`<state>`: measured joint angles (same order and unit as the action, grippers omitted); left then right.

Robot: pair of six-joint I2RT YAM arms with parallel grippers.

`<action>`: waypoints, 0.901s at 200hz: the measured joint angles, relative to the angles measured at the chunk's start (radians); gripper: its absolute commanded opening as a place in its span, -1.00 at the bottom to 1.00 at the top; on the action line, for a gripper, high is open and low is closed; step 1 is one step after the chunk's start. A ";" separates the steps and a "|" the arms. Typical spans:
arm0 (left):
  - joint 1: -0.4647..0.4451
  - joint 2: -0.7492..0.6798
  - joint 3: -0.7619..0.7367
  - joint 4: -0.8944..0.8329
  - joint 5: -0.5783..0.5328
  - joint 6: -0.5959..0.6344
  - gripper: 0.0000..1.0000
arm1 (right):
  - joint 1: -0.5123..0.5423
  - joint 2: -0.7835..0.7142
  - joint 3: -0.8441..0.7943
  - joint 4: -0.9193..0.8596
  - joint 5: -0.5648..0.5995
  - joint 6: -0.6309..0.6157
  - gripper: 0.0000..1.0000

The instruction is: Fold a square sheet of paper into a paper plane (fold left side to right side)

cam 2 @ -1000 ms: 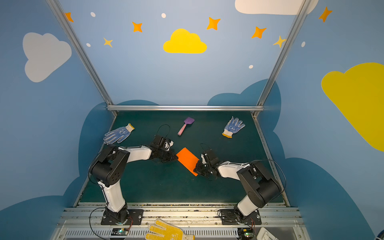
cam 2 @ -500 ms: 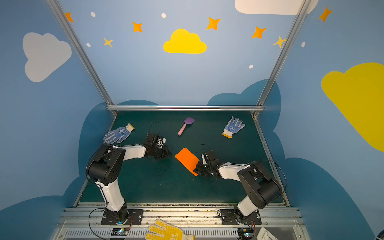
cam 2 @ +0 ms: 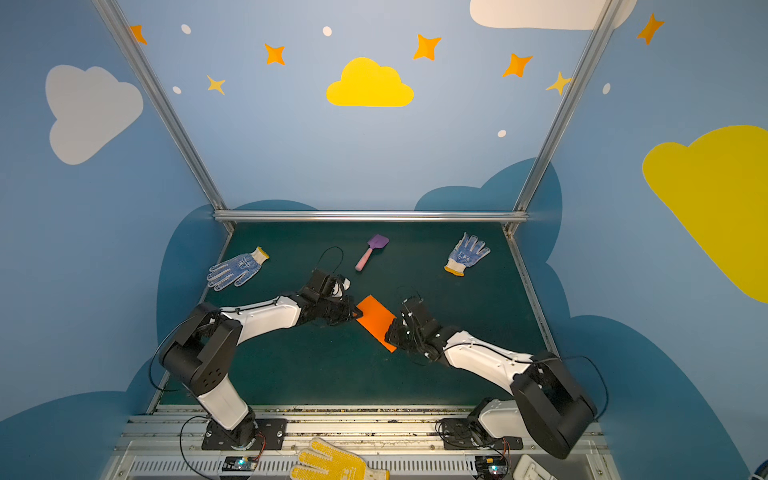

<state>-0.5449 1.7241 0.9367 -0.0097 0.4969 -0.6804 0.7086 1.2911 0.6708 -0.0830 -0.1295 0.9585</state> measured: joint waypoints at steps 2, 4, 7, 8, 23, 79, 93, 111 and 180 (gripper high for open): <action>-0.001 0.001 0.000 0.000 -0.002 -0.003 -0.93 | -0.011 -0.005 0.008 -0.006 0.000 -0.006 -0.74; -0.002 0.001 0.000 0.000 -0.004 -0.006 -0.93 | -0.021 -0.008 0.017 -0.013 -0.001 -0.014 -0.67; -0.003 0.003 0.000 0.001 -0.007 -0.009 -0.93 | -0.037 -0.011 0.025 -0.019 0.001 -0.023 -0.59; -0.003 0.005 0.000 0.001 -0.009 -0.009 -0.93 | -0.042 -0.012 0.028 -0.021 0.000 -0.024 -0.56; -0.003 0.024 0.012 0.000 -0.023 -0.016 -0.93 | -0.140 -0.012 0.057 -0.053 -0.010 -0.083 -0.31; 0.014 0.124 0.089 -0.014 -0.067 -0.009 -0.86 | -0.362 0.166 0.061 -0.101 -0.177 -0.245 -0.19; 0.027 0.138 0.095 -0.014 -0.072 -0.005 -0.86 | -0.370 0.214 0.061 -0.093 -0.224 -0.264 -0.18; 0.045 0.154 0.095 -0.018 -0.074 0.003 -0.86 | -0.369 0.267 0.060 -0.068 -0.276 -0.272 -0.17; 0.110 0.232 0.160 -0.033 -0.019 0.075 -0.90 | -0.244 0.312 -0.039 0.150 -0.353 -0.175 -0.57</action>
<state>-0.4347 1.9560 1.0966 -0.0429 0.4774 -0.6056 0.4644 1.6035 0.6319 0.0669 -0.4824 0.7837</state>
